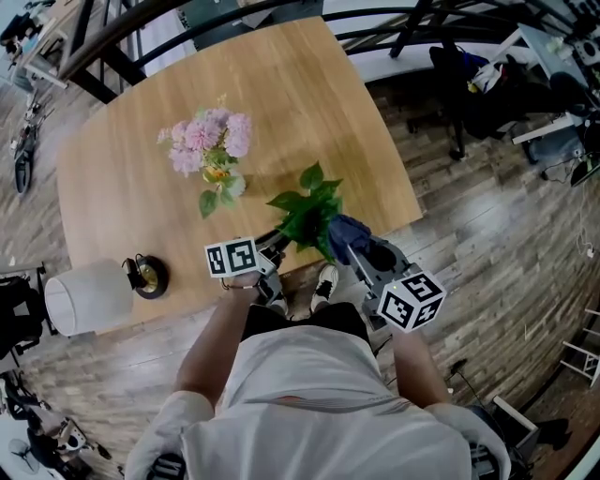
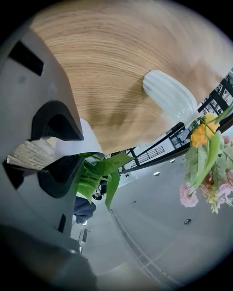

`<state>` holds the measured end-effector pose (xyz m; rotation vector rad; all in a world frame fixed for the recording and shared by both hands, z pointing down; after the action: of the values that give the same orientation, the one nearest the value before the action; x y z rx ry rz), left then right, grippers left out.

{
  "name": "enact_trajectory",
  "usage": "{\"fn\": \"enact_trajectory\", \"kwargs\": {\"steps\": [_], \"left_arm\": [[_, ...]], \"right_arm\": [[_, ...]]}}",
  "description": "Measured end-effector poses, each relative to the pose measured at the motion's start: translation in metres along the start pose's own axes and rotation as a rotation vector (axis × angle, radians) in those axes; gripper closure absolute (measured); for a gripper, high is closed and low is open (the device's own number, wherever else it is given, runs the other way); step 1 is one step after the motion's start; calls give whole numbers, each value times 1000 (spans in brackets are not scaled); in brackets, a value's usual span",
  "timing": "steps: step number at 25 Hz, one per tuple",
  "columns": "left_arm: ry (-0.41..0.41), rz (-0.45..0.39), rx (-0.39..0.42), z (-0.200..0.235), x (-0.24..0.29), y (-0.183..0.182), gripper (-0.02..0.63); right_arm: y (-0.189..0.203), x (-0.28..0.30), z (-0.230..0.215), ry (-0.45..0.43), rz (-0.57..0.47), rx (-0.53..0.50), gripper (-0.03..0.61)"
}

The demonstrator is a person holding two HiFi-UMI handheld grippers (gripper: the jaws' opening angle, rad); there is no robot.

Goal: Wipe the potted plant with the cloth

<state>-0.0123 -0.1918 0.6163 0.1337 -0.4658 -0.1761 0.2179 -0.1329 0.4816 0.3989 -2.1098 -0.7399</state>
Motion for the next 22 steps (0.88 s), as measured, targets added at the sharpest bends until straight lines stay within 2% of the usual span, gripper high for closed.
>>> {"fn": "enact_trajectory", "kwargs": {"steps": [4,7,10,12,16,19,22], "left_arm": [[-24,-13,0,0,-1,1,516],[-30,-20,-5,-1,0,2,516],[-38,-19,10,-2,1,0,515],[-37,-22,11,-1,0,0,515],[-37,-22,11,-1,1,0,516],[-37,-18,16,0,1,0,515],[-45,-14,33,-1,1,0,517]], "right_arm": [[11,21,4,-86,53,72,433],[30,37,-13,-68,91,169,433],[46,39,-35,-57,80,275,433],[53,37,-46,-41,71,310,431],[59,25,-68,76,79,321,433],[54,11,-82,186,69,273,434],[27,-7,-80,162,-62,229,434]]}}
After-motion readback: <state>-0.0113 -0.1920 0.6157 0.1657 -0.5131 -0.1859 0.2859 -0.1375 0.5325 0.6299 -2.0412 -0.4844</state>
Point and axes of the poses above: the fingertips, and each gripper's own axes: x forward along the fingers, z to its left, y out of its underside, the point moved 8 cm from there along -x, backward along the fingers, and after that the axes turned 12 degrees about z, right-handed, at the moved point
